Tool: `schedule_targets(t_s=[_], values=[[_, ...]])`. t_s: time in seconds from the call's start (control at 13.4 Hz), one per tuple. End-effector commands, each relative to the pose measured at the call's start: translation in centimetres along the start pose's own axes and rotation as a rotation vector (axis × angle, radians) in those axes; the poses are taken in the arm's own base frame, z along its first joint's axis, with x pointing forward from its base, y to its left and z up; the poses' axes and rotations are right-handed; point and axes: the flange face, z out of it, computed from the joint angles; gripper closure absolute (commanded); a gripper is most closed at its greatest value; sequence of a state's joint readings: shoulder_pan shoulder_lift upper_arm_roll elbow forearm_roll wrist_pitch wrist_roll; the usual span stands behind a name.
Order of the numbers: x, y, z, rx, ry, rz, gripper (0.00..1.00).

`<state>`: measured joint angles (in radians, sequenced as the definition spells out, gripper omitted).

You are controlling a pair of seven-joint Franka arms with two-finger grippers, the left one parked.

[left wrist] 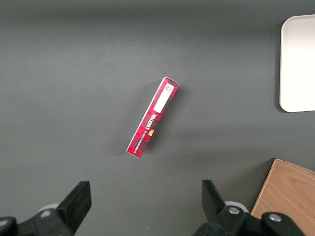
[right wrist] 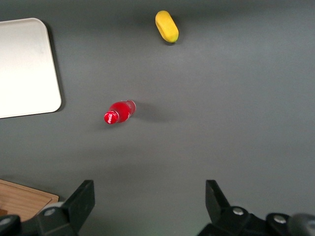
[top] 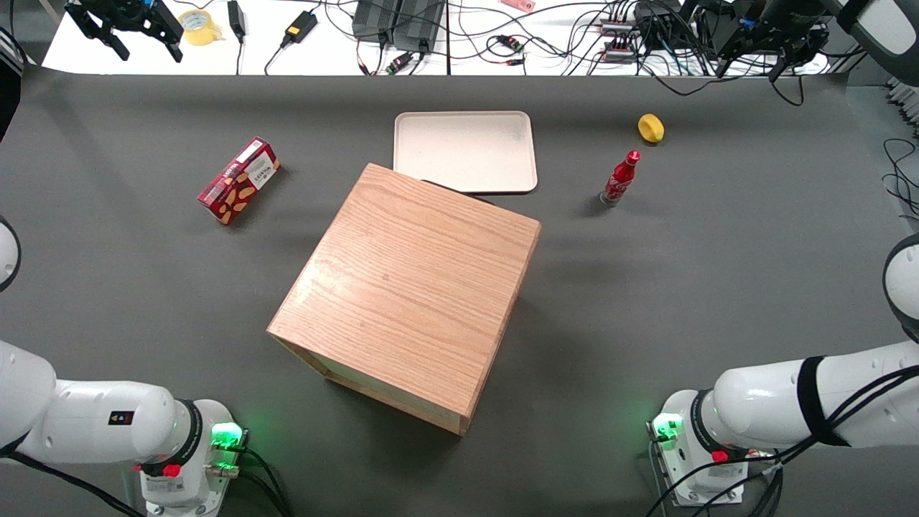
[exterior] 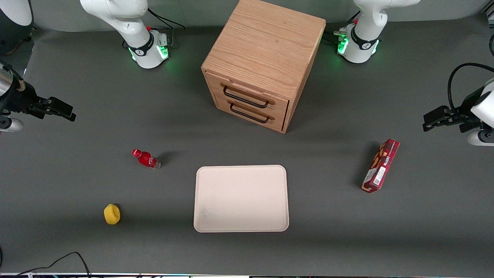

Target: Open upper drawer

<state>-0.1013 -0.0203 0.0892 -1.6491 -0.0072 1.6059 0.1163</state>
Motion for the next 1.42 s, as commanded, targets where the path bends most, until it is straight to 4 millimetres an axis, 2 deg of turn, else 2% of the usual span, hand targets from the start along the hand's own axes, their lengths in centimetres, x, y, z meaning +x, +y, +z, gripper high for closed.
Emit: schedule_targets(t_s=[0.0,0.3,0.52,0.6,0.82,0.97,1.12,1.34], values=[[-0.2,0.0,-0.7,-0.002,0.002,-0.006,0.00],[-0.2,-2.2,-0.7,0.015,0.005,-0.053,0.00],[-1.0,-10.6,-0.7,0.054,0.005,-0.257,0.00],[-1.8,-14.3,-0.8,0.067,0.005,-0.382,0.00],[-3.3,-23.1,0.2,0.113,0.041,-0.681,0.00],[-3.7,-28.7,2.6,0.211,0.056,-0.769,0.00],[-4.5,-33.9,6.0,0.267,0.055,-0.944,0.00],[-7.1,-39.3,10.1,0.353,-0.021,-1.009,0.00]])
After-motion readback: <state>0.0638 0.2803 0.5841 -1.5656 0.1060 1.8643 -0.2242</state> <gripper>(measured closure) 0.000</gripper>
